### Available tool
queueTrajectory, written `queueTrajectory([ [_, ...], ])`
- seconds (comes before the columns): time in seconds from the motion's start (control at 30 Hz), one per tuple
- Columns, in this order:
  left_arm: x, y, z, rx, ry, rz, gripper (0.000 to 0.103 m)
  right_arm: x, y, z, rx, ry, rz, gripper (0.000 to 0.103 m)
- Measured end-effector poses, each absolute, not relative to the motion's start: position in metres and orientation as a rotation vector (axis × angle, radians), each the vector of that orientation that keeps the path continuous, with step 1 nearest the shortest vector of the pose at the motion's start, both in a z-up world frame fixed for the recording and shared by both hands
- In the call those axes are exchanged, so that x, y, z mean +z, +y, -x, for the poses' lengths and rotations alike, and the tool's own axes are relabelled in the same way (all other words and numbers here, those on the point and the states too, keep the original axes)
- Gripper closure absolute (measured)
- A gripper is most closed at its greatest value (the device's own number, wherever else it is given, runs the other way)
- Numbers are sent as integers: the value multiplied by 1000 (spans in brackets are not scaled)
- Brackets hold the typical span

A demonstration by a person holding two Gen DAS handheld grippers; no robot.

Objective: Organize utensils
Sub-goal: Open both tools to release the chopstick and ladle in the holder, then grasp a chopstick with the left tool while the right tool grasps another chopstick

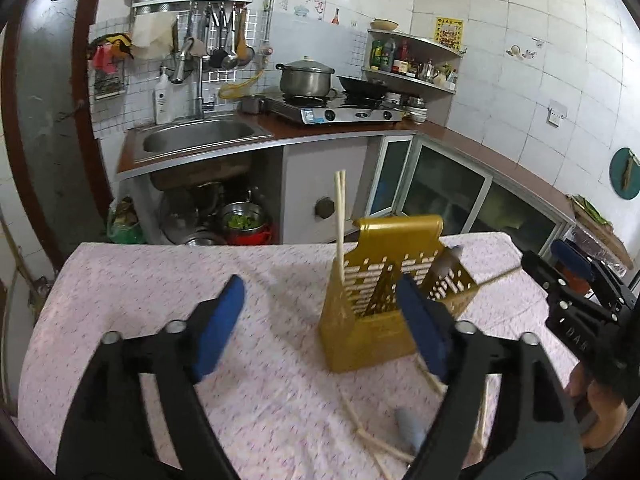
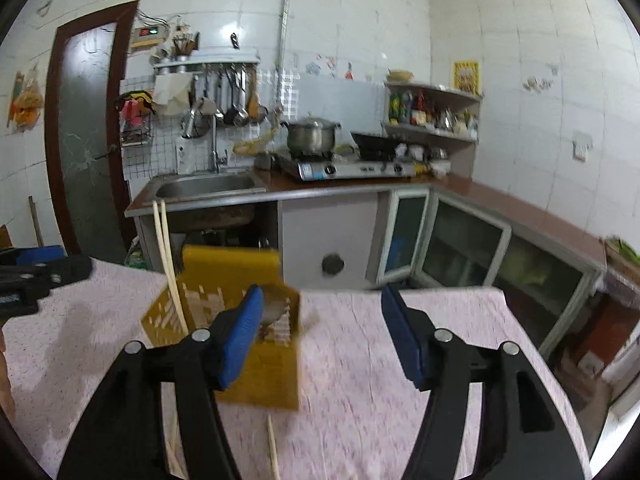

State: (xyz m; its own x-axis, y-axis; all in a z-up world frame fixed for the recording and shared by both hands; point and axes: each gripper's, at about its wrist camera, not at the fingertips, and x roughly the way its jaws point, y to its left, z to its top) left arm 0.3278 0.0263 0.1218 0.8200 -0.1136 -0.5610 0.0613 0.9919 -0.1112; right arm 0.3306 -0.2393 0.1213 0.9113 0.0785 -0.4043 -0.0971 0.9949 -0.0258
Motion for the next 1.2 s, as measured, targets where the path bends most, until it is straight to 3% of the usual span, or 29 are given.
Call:
queueTrajectory([
  [0.1,108,31,-312,-78,634,109,15,104,-256,-318,74,465,10,42],
  [0.57,5,5,-294,-68,879,122,15,1,-288,-293,19,722,-43,42],
  [0.97,-44,-13,-311,-39,998,103,15,-37,-280,-301,-2,864,-72,43],
  [1.0,-46,-14,-314,-36,1004,102,15,-40,-281,-303,-16,874,-73,44],
  [1.07,-50,-15,-320,-33,1018,100,16,-44,-282,-307,-21,894,-87,55],
  [1.2,-58,-21,-328,-31,1038,72,25,-52,-279,-312,-26,921,-92,60],
])
